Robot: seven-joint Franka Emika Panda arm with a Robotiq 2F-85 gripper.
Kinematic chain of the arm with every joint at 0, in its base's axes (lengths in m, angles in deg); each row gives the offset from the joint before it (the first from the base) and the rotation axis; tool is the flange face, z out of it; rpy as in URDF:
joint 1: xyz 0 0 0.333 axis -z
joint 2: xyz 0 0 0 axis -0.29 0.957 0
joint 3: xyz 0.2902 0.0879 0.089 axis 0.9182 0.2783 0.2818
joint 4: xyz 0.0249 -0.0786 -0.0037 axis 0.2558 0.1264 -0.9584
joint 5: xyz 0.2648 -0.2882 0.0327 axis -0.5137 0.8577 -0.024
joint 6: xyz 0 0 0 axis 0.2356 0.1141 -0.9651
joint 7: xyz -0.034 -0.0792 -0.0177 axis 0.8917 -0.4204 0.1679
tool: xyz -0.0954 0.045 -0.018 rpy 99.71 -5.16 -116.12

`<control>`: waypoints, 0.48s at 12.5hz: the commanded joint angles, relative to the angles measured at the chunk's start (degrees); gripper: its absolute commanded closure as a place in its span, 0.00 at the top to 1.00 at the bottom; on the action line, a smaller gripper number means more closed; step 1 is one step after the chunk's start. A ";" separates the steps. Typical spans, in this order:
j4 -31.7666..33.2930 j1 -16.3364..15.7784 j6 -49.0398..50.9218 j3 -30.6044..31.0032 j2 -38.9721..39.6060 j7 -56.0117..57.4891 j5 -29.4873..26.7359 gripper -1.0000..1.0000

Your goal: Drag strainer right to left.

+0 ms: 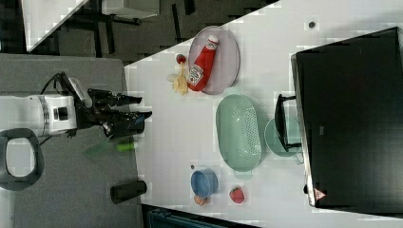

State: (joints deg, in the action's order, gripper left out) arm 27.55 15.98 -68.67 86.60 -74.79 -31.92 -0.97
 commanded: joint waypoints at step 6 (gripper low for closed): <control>24.36 1.56 6.53 -2.63 -26.35 -2.11 2.98 1.00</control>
State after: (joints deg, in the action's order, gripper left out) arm 50.21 17.03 -62.82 82.84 -107.04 -32.71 2.29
